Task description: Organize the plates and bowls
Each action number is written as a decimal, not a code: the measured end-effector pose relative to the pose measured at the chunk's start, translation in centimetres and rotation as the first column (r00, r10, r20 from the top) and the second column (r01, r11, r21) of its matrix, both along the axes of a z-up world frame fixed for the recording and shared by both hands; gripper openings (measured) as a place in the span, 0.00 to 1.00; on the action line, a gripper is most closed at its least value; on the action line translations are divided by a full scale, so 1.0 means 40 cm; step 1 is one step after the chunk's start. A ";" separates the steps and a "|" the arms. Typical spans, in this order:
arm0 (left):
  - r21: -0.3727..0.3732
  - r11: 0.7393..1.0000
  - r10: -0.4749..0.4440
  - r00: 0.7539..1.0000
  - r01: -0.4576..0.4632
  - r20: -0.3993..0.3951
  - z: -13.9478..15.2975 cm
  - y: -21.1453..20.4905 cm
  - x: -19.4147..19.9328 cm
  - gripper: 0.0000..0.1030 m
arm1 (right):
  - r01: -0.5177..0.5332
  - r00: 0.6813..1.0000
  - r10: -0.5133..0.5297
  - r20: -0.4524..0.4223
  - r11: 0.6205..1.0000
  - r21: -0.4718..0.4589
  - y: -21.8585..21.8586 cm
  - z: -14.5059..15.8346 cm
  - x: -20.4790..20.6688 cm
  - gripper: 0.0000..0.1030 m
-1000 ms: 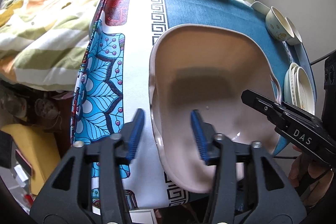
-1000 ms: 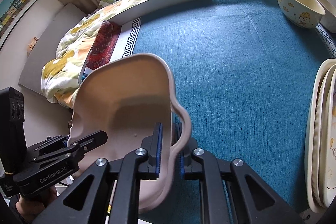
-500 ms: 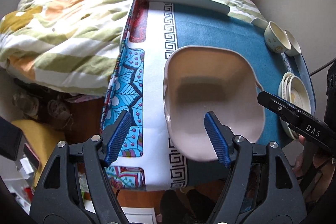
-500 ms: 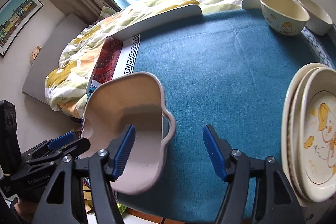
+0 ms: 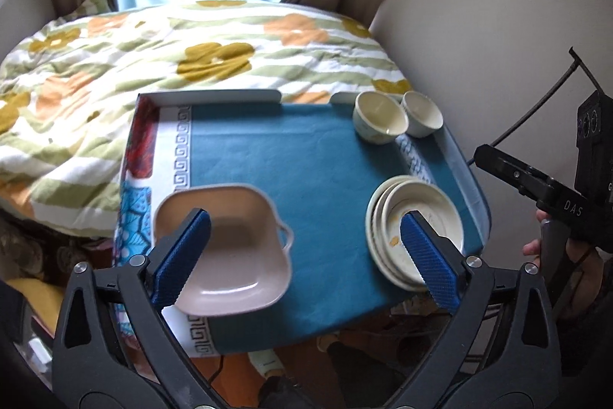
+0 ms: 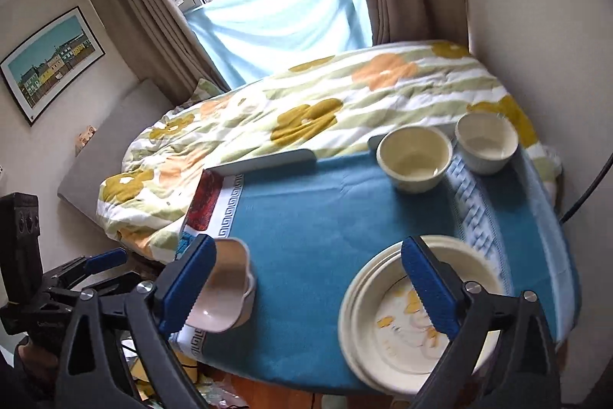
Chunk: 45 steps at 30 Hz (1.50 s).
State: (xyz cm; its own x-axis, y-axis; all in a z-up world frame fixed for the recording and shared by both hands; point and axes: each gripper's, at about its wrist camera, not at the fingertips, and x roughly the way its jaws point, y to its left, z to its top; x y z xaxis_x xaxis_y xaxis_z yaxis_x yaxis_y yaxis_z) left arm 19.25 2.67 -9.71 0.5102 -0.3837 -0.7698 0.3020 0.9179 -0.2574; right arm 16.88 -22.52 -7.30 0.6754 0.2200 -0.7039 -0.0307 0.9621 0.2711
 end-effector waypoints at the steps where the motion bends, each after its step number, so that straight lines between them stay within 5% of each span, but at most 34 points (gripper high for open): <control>1: -0.004 1.000 -0.009 1.000 0.009 0.007 0.008 -0.033 0.015 0.97 | -0.006 1.000 0.006 -0.009 1.000 -0.012 -0.030 0.011 0.015 0.94; 9: -0.068 0.998 -0.019 1.000 0.019 -0.003 -0.008 -0.290 0.197 0.97 | 0.089 0.993 -0.087 -0.079 0.996 0.020 -0.256 -0.042 0.166 0.94; 14: -0.026 1.000 0.012 0.996 -0.014 -0.084 -0.129 -0.425 0.362 0.96 | 0.076 0.983 -0.055 -0.177 0.991 0.111 -0.332 -0.179 0.282 0.92; 17: 0.012 1.000 0.022 0.990 -0.020 -0.139 -0.223 -0.478 0.443 0.94 | 0.059 0.970 -0.020 -0.242 0.986 0.158 -0.359 -0.277 0.343 0.78; 23: 0.069 0.998 0.033 0.965 -0.015 -0.261 -0.375 -0.539 0.551 0.70 | 0.042 0.954 0.027 -0.297 0.974 0.221 -0.369 -0.397 0.416 0.59; 29: 0.088 0.996 0.024 0.953 0.003 -0.300 -0.436 -0.567 0.591 0.49 | 0.025 0.949 0.051 -0.311 0.971 0.236 -0.371 -0.441 0.469 0.39; 34: 0.063 0.998 0.018 0.946 0.003 -0.324 -0.453 -0.575 0.609 0.14 | 0.018 0.949 0.062 -0.310 0.968 0.251 -0.373 -0.458 0.489 0.24; 45: 0.130 0.991 0.025 0.957 0.013 -0.288 -0.428 -0.604 0.598 0.10 | 0.000 0.949 0.075 -0.305 0.971 0.240 -0.370 -0.454 0.500 0.19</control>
State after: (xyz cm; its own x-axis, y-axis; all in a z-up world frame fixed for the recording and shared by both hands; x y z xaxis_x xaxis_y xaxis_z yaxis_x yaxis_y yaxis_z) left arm 43.18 -21.49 -26.82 0.2607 -0.2690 -0.9272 0.2264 0.9506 -0.2122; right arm 36.90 -37.33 -25.45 0.4204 0.4246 -0.8019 0.0560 0.8699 0.4900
